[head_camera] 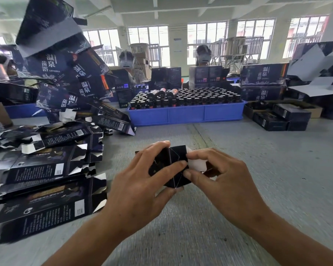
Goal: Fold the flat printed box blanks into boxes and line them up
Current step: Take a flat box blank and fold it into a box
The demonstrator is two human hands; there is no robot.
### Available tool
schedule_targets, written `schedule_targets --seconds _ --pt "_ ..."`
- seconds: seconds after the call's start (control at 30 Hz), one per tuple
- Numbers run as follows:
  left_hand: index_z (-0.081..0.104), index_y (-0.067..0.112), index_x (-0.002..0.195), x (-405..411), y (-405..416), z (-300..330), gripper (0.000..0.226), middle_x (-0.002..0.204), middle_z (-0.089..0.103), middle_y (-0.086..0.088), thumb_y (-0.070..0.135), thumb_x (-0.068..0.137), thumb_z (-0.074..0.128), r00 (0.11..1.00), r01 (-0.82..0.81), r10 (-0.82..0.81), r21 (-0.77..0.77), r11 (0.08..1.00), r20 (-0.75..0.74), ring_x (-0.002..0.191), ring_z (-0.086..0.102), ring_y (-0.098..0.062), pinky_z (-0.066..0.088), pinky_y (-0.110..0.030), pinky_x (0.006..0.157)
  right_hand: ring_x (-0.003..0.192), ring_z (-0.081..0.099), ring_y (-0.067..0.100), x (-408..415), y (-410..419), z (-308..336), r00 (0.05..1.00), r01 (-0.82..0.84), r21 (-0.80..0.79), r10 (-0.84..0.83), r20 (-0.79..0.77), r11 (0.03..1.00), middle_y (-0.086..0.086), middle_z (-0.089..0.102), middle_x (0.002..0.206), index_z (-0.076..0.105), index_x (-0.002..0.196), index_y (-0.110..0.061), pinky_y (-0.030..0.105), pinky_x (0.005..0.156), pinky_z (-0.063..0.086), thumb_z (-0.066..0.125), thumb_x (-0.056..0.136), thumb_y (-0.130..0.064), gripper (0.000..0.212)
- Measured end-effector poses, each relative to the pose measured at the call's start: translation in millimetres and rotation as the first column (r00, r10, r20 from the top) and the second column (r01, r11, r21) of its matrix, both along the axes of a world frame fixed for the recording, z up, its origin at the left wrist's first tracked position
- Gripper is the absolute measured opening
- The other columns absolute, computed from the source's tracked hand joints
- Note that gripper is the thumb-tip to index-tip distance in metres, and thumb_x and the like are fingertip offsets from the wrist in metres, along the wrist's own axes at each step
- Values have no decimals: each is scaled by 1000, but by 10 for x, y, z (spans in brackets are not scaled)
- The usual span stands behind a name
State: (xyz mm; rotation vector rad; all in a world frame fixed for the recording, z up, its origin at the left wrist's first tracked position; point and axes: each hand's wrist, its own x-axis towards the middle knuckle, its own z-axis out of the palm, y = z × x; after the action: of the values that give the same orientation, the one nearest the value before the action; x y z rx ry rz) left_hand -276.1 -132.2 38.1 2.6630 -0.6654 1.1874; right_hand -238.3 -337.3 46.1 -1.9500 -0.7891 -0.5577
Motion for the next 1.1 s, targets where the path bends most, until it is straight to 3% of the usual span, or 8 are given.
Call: schedule_targets --seconds 0.13,0.27,0.33,0.43,0.6,0.7,0.97,1.1 --pt "58 31 131 13 -5 -41 45 147 46 -10 43 88 65 1000 13 -13 -5 1000 17 125 54 -28 60 -44 80 99 62 -9 -21 7 1 1000 -16 24 16 -1 1000 -31 62 105 63 122 -36 5 76 49 77 84 -25 42" --pt "57 31 130 25 -16 -51 44 149 44 -10 46 89 64 1000 9 -8 -81 997 16 126 53 -28 50 -34 92 102 62 -9 -26 -24 10 996 -78 49 80 -48 996 -32 61 111 51 133 -45 5 77 49 75 85 -8 65" --pt "58 29 129 27 -17 -52 44 150 44 -10 45 89 65 1000 -4 5 -96 995 9 126 53 -29 45 -31 93 105 61 -8 -31 -14 19 994 -98 50 100 -50 994 -30 64 111 54 130 -46 4 79 48 66 90 -3 60" --pt "61 26 129 23 -36 -62 47 149 45 -11 40 86 71 1000 0 -1 -117 993 -3 126 53 -29 44 -31 94 103 63 -5 -43 9 27 989 -125 97 132 -71 987 -27 68 110 60 124 -47 9 82 50 57 98 -15 41" --pt "36 18 149 -4 -140 -58 78 148 45 -3 44 84 69 998 17 -30 -209 978 -60 132 47 -20 33 -15 106 92 66 -6 -25 37 25 982 -97 147 119 -149 984 -26 69 101 61 112 -45 9 73 53 68 91 -27 28" --pt "28 12 152 1 -171 -66 86 146 45 -6 46 83 67 996 9 -30 -248 969 -82 129 50 -21 38 -20 103 91 67 -5 7 45 7 977 -75 141 101 -188 987 -24 70 98 66 112 -38 13 78 56 70 91 -28 24" --pt "40 7 147 13 -180 -72 82 147 44 -8 45 81 69 993 23 -52 -265 964 -104 131 48 -19 41 -20 106 86 66 -9 9 55 34 989 -41 152 62 -132 988 -29 68 88 67 100 -41 6 73 50 73 89 -25 21" --pt "41 8 147 -5 -199 -56 84 144 49 -4 46 80 72 991 10 -47 -278 961 -126 130 50 -17 39 -20 108 87 67 -4 -23 54 35 995 4 158 12 -98 987 -23 71 90 68 97 -41 13 75 54 74 88 -24 20"
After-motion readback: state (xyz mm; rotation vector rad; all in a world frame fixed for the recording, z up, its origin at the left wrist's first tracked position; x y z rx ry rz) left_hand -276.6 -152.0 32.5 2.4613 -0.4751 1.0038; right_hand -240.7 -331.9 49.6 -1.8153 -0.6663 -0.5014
